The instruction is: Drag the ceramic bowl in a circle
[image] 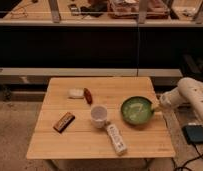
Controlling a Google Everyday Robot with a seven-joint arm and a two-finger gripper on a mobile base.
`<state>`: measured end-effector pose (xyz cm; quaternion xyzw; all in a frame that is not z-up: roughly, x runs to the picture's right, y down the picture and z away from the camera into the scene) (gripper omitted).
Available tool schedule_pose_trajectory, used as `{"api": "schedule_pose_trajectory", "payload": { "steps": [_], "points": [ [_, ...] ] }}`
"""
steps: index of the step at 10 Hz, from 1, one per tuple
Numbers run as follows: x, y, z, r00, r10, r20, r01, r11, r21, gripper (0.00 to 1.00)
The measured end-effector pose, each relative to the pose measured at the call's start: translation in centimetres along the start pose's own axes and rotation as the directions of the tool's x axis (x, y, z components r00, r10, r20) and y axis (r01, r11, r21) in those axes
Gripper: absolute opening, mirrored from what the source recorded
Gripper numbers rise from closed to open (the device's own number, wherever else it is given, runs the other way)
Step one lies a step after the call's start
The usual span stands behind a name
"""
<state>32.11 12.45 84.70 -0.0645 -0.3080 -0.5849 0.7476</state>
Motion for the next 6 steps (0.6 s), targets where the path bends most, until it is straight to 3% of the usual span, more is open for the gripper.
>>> {"api": "schedule_pose_trajectory", "payload": {
  "steps": [3,6],
  "points": [
    [-0.8,-2.8,1.1,0.998,-0.056,0.028,0.055,0.998,0.034,0.0],
    [-0.9,-2.6,1.0,0.998,-0.052,0.026,0.051,0.998,0.034,0.0]
  ]
}}
